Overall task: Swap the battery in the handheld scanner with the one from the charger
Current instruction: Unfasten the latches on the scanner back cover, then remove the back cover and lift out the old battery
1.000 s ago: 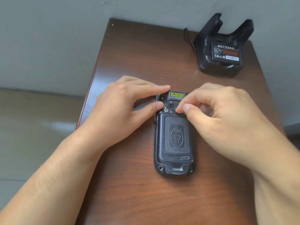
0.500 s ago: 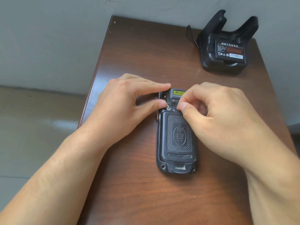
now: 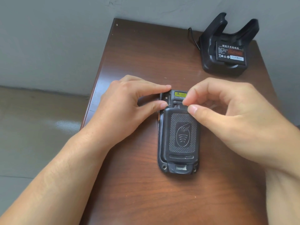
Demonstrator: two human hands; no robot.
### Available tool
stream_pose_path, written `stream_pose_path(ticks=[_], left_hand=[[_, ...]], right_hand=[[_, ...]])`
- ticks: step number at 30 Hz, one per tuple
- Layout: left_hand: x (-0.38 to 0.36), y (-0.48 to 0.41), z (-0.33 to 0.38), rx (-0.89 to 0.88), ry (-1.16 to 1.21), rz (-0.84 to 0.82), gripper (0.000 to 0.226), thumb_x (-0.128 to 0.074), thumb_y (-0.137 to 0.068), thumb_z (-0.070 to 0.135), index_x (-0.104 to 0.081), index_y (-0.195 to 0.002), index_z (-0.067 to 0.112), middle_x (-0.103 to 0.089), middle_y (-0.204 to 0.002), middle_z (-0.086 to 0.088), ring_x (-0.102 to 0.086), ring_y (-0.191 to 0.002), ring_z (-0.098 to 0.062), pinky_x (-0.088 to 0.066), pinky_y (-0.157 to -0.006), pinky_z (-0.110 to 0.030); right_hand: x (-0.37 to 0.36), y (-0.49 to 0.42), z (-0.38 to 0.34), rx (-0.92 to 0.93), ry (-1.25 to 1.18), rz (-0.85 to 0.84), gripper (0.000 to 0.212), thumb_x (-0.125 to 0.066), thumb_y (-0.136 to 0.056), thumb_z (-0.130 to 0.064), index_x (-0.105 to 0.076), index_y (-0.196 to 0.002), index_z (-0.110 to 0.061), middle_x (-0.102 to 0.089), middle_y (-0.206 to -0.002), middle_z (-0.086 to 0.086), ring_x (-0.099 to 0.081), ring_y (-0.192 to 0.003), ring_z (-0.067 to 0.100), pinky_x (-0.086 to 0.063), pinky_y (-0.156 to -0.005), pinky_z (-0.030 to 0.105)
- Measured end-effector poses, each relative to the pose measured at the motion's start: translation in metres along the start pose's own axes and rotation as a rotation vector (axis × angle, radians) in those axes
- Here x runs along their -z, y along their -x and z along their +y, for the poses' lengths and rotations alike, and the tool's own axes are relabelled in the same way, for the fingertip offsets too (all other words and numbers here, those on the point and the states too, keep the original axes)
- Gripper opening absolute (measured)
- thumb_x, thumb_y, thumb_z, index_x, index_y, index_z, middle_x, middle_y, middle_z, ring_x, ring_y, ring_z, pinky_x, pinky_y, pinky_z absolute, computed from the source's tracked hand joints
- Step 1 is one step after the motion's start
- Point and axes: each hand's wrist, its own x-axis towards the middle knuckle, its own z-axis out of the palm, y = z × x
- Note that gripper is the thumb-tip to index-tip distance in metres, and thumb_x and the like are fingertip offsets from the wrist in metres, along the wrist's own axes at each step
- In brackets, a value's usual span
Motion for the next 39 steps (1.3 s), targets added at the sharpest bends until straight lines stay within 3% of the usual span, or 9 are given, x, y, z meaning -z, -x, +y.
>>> stream_pose_path(ticks=[5, 10, 13, 15, 18, 22, 30, 35, 39], left_hand=[[0.001, 0.0, 0.001, 0.003, 0.007, -0.005, 0.045, -0.059, -0.08, 0.06, -0.069, -0.122, 0.045, -0.073, -0.114, 0.022, -0.062, -0.116, -0.009, -0.052, -0.096, -0.042], [0.001, 0.0, 0.002, 0.005, 0.008, 0.005, 0.04, -0.068, -0.082, 0.051, -0.07, -0.121, 0.043, -0.073, -0.114, 0.021, -0.062, -0.115, -0.009, -0.051, -0.098, -0.042], [0.0, 0.0, 0.002, -0.001, 0.007, 0.004, 0.04, -0.068, -0.082, 0.051, -0.069, -0.121, 0.044, -0.073, -0.114, 0.021, -0.062, -0.115, -0.008, -0.051, -0.099, -0.041], [0.0, 0.0, 0.002, -0.002, 0.007, 0.003, 0.04, -0.068, -0.082, 0.051, -0.069, -0.121, 0.045, -0.073, -0.113, 0.02, -0.062, -0.114, -0.008, -0.051, -0.098, -0.04], [0.0, 0.0, 0.001, -0.004, 0.013, 0.003, 0.039, -0.068, -0.082, 0.051, -0.068, -0.121, 0.045, -0.073, -0.113, 0.021, -0.062, -0.114, -0.007, -0.051, -0.099, -0.037], [0.0, 0.001, 0.002, -0.001, 0.017, 0.003, 0.038, -0.069, -0.081, 0.052, -0.065, -0.12, 0.051, -0.072, -0.112, 0.022, -0.061, -0.114, -0.005, -0.05, -0.099, -0.034], [0.0, 0.001, 0.002, -0.021, 0.016, -0.006, 0.039, -0.064, -0.081, 0.056, -0.063, -0.12, 0.053, -0.071, -0.113, 0.022, -0.061, -0.114, -0.004, -0.049, -0.1, -0.033], [0.0, 0.001, 0.003, -0.022, 0.012, -0.01, 0.038, -0.068, -0.082, 0.05, -0.065, -0.12, 0.05, -0.072, -0.112, 0.022, -0.061, -0.113, -0.005, -0.049, -0.099, -0.032], [0.001, 0.001, 0.002, -0.016, 0.006, -0.009, 0.038, -0.068, -0.082, 0.051, -0.066, -0.12, 0.05, -0.072, -0.112, 0.022, -0.061, -0.113, -0.004, -0.049, -0.098, -0.03]], right_hand=[[0.008, 0.005, 0.007, 0.04, -0.351, 0.028, 0.007, -0.075, -0.082, -0.023, -0.078, -0.089, -0.021, -0.079, -0.088, -0.009, -0.069, -0.079, -0.001, -0.049, -0.072, 0.01], [0.036, 0.01, 0.031, 0.024, -0.46, 0.159, 0.036, -0.075, -0.073, -0.049, -0.08, -0.097, -0.022, -0.08, -0.095, 0.0, -0.062, -0.087, 0.023, -0.044, -0.076, 0.042], [0.047, 0.017, 0.046, -0.056, -0.411, 0.149, 0.043, -0.077, -0.07, -0.054, -0.081, -0.099, -0.023, -0.081, -0.098, 0.002, -0.068, -0.091, 0.023, -0.049, -0.085, 0.053], [0.049, 0.021, 0.052, -0.104, -0.365, 0.111, 0.048, -0.079, -0.066, -0.058, -0.081, -0.1, -0.023, -0.081, -0.099, 0.004, -0.07, -0.091, 0.023, -0.054, -0.085, 0.048], [0.048, 0.026, 0.057, -0.168, -0.34, 0.045, 0.033, -0.076, -0.068, -0.046, -0.082, -0.095, -0.026, -0.082, -0.096, 0.005, -0.071, -0.087, 0.021, -0.058, -0.076, 0.035], [0.043, 0.028, 0.058, -0.197, -0.319, -0.007, 0.02, -0.072, -0.074, -0.028, -0.083, -0.09, -0.024, -0.082, -0.09, 0.005, -0.069, -0.079, 0.015, -0.056, -0.073, 0.034], [0.039, 0.026, 0.06, -0.169, -0.168, 0.022, 0.017, -0.073, -0.088, -0.008, -0.08, -0.088, -0.023, -0.078, -0.074, -0.012, -0.065, -0.062, -0.005, -0.048, -0.064, 0.006], [0.045, 0.029, 0.068, -0.176, 0.01, 0.039, 0.013, -0.075, -0.085, -0.023, -0.081, -0.087, -0.035, -0.079, -0.083, -0.008, -0.07, -0.082, 0.021, -0.054, -0.081, 0.034], [0.047, 0.031, 0.07, -0.166, 0.047, 0.022, 0.018, -0.074, -0.085, -0.027, -0.079, -0.091, -0.043, -0.077, -0.088, -0.009, -0.067, -0.085, 0.023, -0.055, -0.085, 0.043]])
